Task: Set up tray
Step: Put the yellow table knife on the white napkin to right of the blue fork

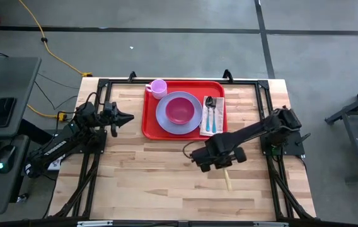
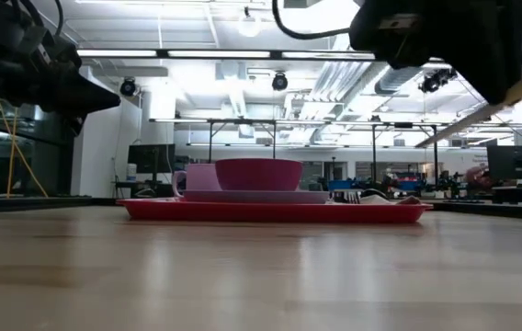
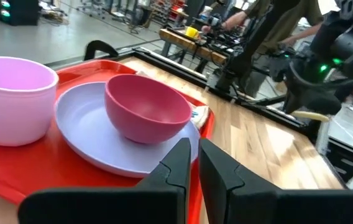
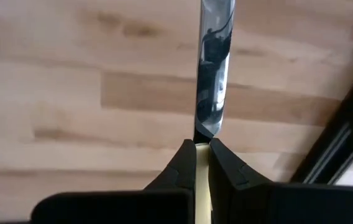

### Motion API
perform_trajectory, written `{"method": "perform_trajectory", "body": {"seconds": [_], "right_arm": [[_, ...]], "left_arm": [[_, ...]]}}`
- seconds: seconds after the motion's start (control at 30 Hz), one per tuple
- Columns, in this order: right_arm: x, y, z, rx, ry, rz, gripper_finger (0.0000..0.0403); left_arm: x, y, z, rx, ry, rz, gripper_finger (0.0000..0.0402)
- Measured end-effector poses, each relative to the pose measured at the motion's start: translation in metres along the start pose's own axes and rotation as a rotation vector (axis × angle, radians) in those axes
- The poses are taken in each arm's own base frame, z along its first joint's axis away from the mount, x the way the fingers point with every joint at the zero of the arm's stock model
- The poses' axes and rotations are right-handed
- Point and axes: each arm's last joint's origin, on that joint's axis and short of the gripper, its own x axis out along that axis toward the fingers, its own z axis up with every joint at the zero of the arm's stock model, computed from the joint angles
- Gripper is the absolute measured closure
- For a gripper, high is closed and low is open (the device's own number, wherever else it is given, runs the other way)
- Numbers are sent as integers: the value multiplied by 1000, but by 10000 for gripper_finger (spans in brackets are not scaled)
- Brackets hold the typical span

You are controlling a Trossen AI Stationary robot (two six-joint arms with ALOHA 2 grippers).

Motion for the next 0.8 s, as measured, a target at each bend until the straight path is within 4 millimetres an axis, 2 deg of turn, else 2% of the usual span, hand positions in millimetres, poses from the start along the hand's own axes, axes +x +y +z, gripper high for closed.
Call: {"method": "perform_trajectory", "body": {"seconds": [0.2, 0.4, 0.63, 0.8], "right_arm": [[-15, -8, 34, 57, -57, -7, 403], [-27, -14, 92, 88, -107, 4, 402], [-39, -37, 166, 152, -111, 15, 402], [-44, -53, 205, 242, -103, 67, 400]], "left_arm": [[0, 1, 0, 20, -2, 16, 339], [0, 1, 0, 23, 1, 17, 339], [0, 1, 0, 24, 0, 17, 339], [0, 1, 0, 35, -2, 24, 339]]}}
